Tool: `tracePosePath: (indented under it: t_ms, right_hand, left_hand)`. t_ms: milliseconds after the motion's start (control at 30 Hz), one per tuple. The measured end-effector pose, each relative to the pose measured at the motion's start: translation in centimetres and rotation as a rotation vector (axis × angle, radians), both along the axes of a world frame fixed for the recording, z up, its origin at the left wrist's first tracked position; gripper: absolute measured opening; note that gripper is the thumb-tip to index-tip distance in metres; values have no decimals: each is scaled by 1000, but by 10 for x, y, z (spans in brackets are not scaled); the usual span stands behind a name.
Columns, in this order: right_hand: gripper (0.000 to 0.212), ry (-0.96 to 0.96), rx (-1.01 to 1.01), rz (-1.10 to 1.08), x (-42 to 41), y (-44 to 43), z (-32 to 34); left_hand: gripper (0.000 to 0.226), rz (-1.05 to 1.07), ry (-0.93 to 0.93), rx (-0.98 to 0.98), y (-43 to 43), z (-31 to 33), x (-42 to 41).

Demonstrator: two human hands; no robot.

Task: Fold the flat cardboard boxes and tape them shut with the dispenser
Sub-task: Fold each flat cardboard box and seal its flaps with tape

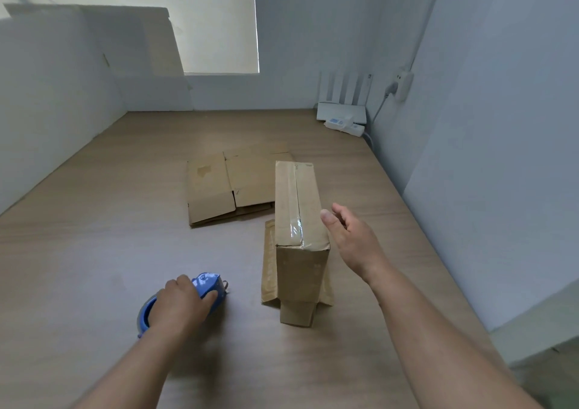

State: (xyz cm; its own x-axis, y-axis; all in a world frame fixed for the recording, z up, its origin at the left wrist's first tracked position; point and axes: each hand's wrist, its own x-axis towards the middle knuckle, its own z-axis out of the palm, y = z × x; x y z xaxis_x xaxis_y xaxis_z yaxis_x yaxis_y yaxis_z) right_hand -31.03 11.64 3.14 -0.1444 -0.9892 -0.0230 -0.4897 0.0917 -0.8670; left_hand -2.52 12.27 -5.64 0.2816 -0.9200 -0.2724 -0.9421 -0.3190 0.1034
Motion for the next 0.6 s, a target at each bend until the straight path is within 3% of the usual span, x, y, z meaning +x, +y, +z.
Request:
tracePosePath:
  t_ms: [133,233,433,600]
  right_hand:
    - [52,6,-28,-37,-3,4,1]
    - [46,21,-57,-49,-2,6,2]
    - [46,57,-84,-100,0,3,1]
    - [37,102,-201,-159,2,5,7]
  left_hand:
    - [65,101,45,-57,-8,-2,1]
    - [73,174,15,39,-5,-6,4]
    - [36,126,67,113,-2,-9,10]
    - [37,92,191,-4,-3,-3,17]
